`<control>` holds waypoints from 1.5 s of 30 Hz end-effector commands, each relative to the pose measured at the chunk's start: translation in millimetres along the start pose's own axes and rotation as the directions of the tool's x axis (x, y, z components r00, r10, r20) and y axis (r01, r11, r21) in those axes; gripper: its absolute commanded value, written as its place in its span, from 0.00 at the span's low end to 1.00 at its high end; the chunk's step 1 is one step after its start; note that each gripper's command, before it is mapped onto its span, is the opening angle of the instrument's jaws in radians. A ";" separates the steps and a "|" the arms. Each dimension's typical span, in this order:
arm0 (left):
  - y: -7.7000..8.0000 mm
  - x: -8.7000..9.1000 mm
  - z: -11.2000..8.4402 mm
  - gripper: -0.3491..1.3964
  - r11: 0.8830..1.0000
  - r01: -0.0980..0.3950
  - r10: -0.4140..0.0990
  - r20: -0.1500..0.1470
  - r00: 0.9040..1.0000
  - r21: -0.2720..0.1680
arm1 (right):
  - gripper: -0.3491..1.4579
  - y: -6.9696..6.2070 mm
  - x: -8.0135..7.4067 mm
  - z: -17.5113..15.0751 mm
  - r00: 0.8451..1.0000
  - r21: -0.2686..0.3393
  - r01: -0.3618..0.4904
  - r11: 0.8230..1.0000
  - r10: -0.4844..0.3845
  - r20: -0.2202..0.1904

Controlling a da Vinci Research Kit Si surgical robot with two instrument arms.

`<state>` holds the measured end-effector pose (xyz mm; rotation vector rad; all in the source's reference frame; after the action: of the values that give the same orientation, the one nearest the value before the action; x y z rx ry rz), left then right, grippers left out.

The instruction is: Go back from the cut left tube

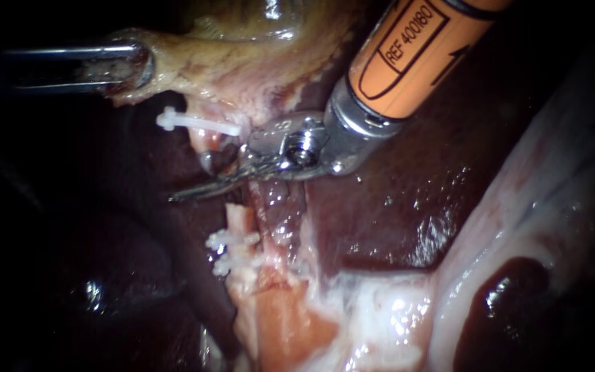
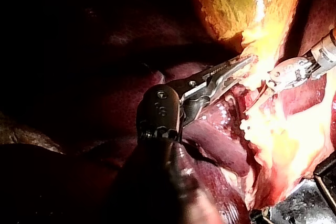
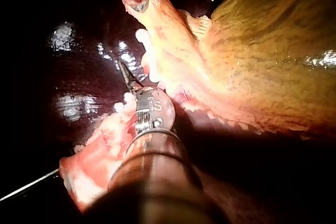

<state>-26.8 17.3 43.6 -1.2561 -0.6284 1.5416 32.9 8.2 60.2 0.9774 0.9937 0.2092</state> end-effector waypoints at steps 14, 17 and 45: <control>-0.1 -0.1 0.0 0.00 1.000 -0.001 0.001 0.000 1.000 0.000 | 0.98 -2.4 0.5 0.4 0.994 -0.108 -0.039 0.993 0.028 -0.107; -0.1 -0.1 0.0 0.00 1.000 -0.001 0.001 0.000 1.000 -0.001 | 0.99 -3.6 -0.1 -0.4 0.992 -0.142 -0.041 0.989 0.024 -0.120; -0.7 0.0 0.1 0.00 1.000 -0.001 0.001 0.001 1.000 -0.001 | 0.98 -13.5 -6.6 -17.1 0.994 -0.572 0.107 0.813 -0.076 0.077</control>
<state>-26.8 17.6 44.5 -1.2583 -0.6294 1.5440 12.0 7.0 50.7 0.3713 0.8516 0.3771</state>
